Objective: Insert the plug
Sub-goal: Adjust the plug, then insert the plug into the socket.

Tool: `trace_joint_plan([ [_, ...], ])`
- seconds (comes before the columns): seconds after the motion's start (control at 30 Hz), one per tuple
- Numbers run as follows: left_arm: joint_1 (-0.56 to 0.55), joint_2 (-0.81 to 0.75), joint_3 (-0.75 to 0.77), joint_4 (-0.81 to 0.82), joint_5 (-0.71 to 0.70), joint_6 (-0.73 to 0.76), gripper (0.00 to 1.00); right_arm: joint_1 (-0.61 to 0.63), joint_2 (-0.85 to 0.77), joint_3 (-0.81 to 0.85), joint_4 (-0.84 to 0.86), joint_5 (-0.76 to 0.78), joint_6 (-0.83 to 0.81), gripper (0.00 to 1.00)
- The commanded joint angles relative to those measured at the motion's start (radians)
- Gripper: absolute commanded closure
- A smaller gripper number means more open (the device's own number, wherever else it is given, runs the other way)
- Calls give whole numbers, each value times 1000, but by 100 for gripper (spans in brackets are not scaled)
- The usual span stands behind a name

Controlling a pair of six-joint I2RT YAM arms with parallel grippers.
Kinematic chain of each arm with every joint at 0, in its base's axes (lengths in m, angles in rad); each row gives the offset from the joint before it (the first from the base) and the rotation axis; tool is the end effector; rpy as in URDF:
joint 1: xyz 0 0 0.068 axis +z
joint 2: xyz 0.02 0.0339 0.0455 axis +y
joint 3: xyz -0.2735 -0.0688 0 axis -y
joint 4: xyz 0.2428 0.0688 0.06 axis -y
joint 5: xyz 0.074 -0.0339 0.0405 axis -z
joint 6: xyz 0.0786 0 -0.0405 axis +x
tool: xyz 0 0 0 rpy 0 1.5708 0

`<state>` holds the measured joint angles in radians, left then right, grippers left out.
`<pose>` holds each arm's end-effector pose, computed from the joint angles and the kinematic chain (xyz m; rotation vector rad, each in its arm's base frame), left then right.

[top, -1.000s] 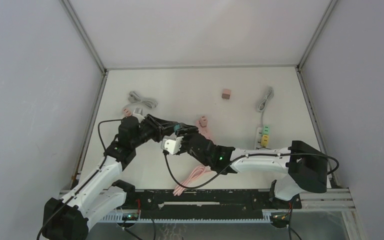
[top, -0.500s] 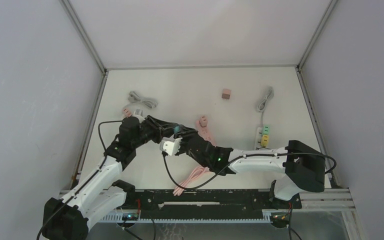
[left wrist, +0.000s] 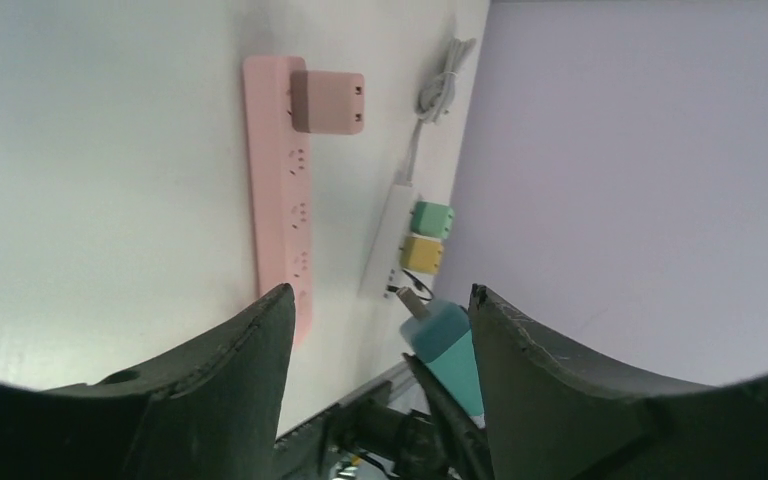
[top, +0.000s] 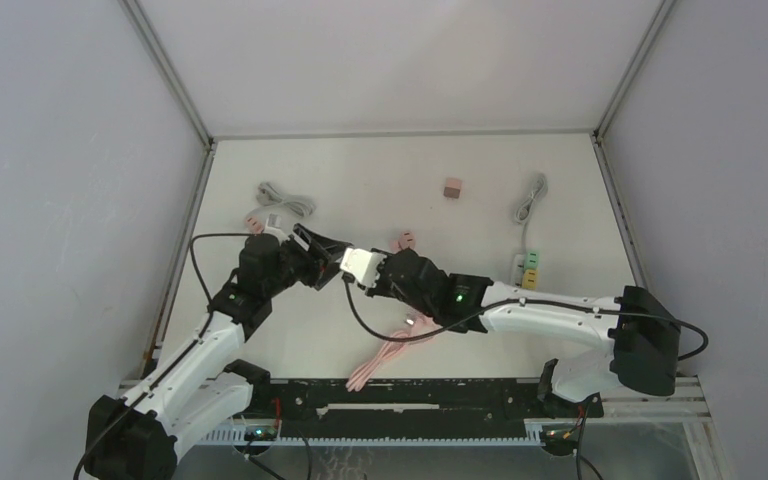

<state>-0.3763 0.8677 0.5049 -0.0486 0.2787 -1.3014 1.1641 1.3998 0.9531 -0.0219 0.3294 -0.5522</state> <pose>0.2046 -0.1041 0.2323 -0.8103 2.0832 -1.2927 0.1621 0.3121 0.2652 -1.3813 1.4640 0.0533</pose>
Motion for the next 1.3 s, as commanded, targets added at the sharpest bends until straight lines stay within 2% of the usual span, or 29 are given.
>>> trace_joint_plan([
  [0.0,-3,1,42,3,-55,166,31,-50,-49,90,-200,-63,203,100],
  [0.27,-79,82,34,90,-111,298,29,-165,-24,233,-498,-129,424,100],
  [0.53,-135,219,-3,277,-104,359,29,-267,24,304,-683,-204,611,100],
  [0.8,-178,431,45,389,-78,397,30,-383,64,309,-728,-337,728,100],
  [1.07,-191,674,159,501,-26,316,33,-450,115,306,-694,-360,738,100],
  [1.27,-193,790,225,531,-23,279,34,-471,125,298,-665,-382,729,100],
])
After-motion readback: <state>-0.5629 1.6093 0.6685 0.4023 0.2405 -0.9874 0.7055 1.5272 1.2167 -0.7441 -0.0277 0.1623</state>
